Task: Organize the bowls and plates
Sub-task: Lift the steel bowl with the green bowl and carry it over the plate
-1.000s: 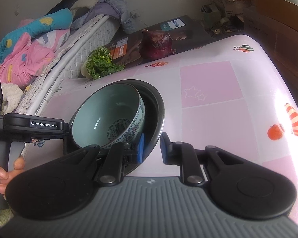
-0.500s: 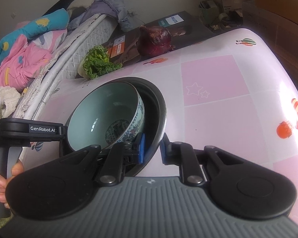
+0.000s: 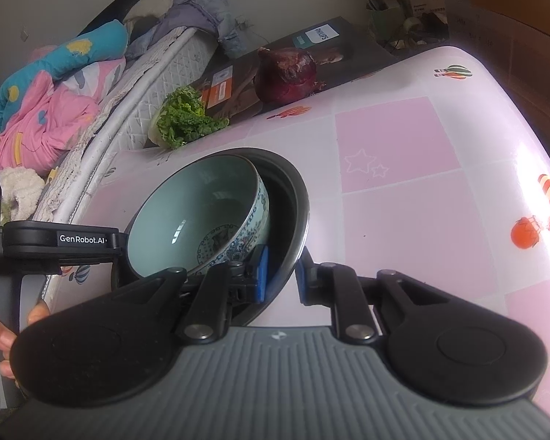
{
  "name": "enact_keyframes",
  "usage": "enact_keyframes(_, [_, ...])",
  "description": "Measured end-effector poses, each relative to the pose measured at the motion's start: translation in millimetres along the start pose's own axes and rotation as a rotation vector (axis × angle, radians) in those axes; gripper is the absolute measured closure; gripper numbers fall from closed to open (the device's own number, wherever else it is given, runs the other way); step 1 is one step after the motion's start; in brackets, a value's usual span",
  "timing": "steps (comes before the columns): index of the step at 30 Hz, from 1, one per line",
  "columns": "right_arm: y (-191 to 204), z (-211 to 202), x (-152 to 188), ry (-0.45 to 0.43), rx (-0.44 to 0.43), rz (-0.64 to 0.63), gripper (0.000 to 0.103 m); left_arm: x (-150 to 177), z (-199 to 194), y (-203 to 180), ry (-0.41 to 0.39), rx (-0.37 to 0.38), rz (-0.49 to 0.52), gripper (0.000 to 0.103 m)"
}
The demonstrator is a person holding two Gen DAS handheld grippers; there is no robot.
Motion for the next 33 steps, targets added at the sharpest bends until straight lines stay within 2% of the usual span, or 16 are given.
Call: enact_keyframes(33, [6.3,-26.9,-7.1,-0.022,-0.021,0.025,0.087,0.3,-26.5,-3.5,-0.058,0.031,-0.036,0.092])
Point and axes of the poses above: each gripper's, at about its wrist camera, not at the fingertips, and z roughly the way its jaws point, y to its left, x to its underside, the point moved 1 cm from there along z, roughly the way its jaws point, and after that the axes turned 14 degrees about x, right-handed, at the moved point
